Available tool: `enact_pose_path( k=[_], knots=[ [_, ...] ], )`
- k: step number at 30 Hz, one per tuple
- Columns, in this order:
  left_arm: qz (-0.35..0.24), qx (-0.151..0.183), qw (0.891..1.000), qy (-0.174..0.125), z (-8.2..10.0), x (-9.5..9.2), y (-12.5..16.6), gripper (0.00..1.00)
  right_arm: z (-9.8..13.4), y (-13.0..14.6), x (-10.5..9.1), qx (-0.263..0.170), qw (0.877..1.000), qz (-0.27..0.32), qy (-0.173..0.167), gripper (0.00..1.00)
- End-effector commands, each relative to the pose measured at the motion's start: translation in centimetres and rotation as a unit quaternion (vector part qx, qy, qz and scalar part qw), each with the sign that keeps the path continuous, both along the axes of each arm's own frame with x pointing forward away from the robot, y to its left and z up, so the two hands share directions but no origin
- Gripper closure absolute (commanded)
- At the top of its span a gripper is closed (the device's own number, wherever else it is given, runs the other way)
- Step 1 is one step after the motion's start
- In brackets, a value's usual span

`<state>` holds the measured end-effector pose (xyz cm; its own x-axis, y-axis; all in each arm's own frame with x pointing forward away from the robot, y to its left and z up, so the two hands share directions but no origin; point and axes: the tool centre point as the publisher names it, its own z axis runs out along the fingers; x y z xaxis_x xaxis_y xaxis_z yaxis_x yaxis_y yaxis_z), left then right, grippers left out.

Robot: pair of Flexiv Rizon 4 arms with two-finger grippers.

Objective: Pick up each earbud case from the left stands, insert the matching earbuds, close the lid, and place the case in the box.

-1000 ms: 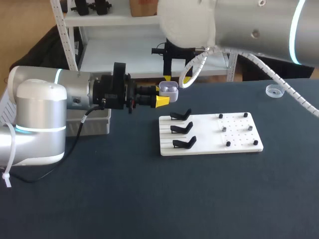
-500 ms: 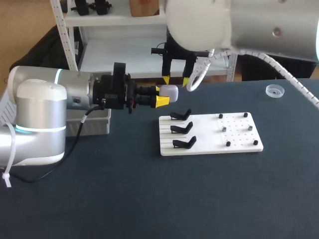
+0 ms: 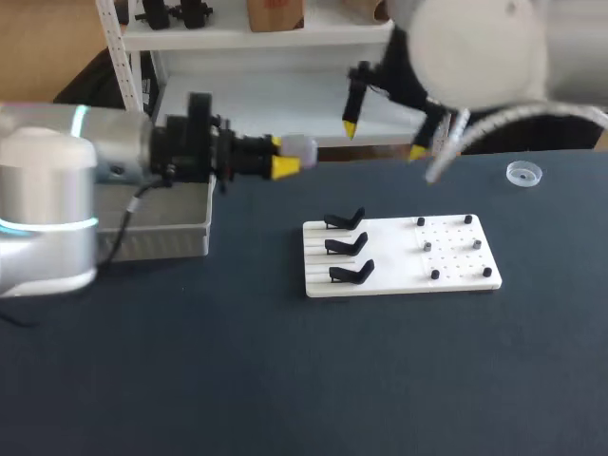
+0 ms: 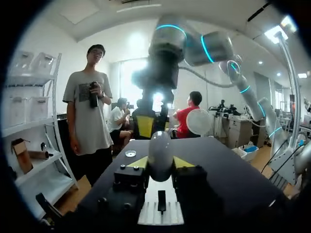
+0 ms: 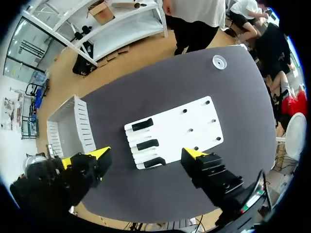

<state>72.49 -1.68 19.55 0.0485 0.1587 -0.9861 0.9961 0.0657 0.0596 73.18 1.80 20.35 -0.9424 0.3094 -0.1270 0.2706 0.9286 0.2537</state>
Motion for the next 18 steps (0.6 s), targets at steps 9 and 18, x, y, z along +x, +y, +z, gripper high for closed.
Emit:
enact_pose_path(
  k=[9,18],
  knots=[
    [0.083,0.049,0.995,-0.010,-0.3,3.0,14.5,1.00,-3.4,-4.1,-4.1,0.005,0.995,-0.024,-0.098,0.00],
    [0.135,0.075,0.988,0.011,-4.9,6.6,21.3,1.00,-4.7,-5.0,-5.6,-0.012,0.996,-0.041,-0.080,0.00]
  ],
)
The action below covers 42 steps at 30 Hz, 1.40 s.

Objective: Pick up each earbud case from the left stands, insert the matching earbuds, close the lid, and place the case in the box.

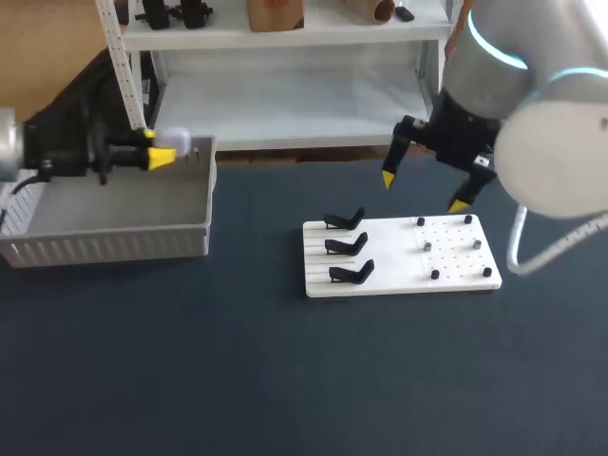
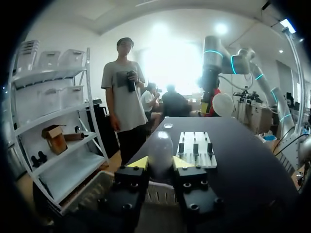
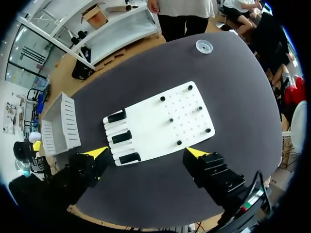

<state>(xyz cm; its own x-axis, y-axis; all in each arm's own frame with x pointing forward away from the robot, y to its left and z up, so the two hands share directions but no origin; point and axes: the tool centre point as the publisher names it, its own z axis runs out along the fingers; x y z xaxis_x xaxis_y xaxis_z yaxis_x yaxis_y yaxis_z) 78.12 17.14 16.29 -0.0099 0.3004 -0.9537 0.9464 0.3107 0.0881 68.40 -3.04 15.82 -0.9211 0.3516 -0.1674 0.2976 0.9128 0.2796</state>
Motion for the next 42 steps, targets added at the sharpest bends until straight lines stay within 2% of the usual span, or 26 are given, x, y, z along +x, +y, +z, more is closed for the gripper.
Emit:
enact_pose_path(
  k=[1,7,12,16,18,19,24,28,32,34,36,42],
  knots=[
    [0.011,0.004,1.000,0.011,-2.3,1.4,3.2,1.00,-0.3,-0.1,-1.0,-0.021,0.998,-0.021,-0.055,0.00],
    [0.047,0.004,0.998,0.036,-6.1,3.0,5.7,1.00,-0.6,-0.3,-1.8,-0.026,0.998,-0.034,-0.049,0.00],
    [0.067,0.006,0.995,0.070,-9.5,3.8,6.3,1.00,-0.9,-0.4,-2.3,-0.030,0.998,-0.041,-0.042,0.00],
    [0.079,0.007,0.993,0.088,-11.1,4.3,6.4,1.00,-1.0,-0.4,-2.5,-0.030,0.998,-0.043,-0.039,0.00],
    [0.078,0.005,0.993,0.092,-11.4,4.4,6.3,0.47,-1.0,-0.3,-2.5,-0.030,0.998,-0.044,-0.038,0.00],
    [0.078,0.006,0.993,0.092,-11.4,4.5,6.2,0.02,-1.0,-0.3,-2.4,-0.030,0.998,-0.044,-0.037,0.00],
    [0.070,0.009,0.994,0.082,-10.0,4.8,5.6,0.00,-1.0,-0.1,-2.1,-0.026,0.998,-0.038,-0.035,0.00],
    [0.069,0.003,0.995,0.075,-7.8,3.6,5.0,0.00,-0.7,0.2,-2.1,-0.006,0.999,-0.008,-0.045,0.00],
    [0.062,-0.007,0.995,0.081,-6.3,0.8,3.8,0.00,-0.6,0.1,-2.5,0.030,0.997,0.051,-0.050,0.00],
    [0.058,-0.018,0.995,0.082,-5.8,-0.9,3.2,0.00,-0.5,-0.4,-2.5,0.056,0.995,0.074,-0.040,0.00],
    [0.059,-0.020,0.994,0.084,-5.3,-2.5,2.6,0.00,-0.4,-1.1,-2.0,0.070,0.995,0.062,-0.018,0.00],
    [0.071,-0.029,0.994,0.082,-4.0,-6.4,1.6,0.00,-0.4,-1.1,-2.0,0.070,0.995,0.062,-0.018,0.00]
  ],
)
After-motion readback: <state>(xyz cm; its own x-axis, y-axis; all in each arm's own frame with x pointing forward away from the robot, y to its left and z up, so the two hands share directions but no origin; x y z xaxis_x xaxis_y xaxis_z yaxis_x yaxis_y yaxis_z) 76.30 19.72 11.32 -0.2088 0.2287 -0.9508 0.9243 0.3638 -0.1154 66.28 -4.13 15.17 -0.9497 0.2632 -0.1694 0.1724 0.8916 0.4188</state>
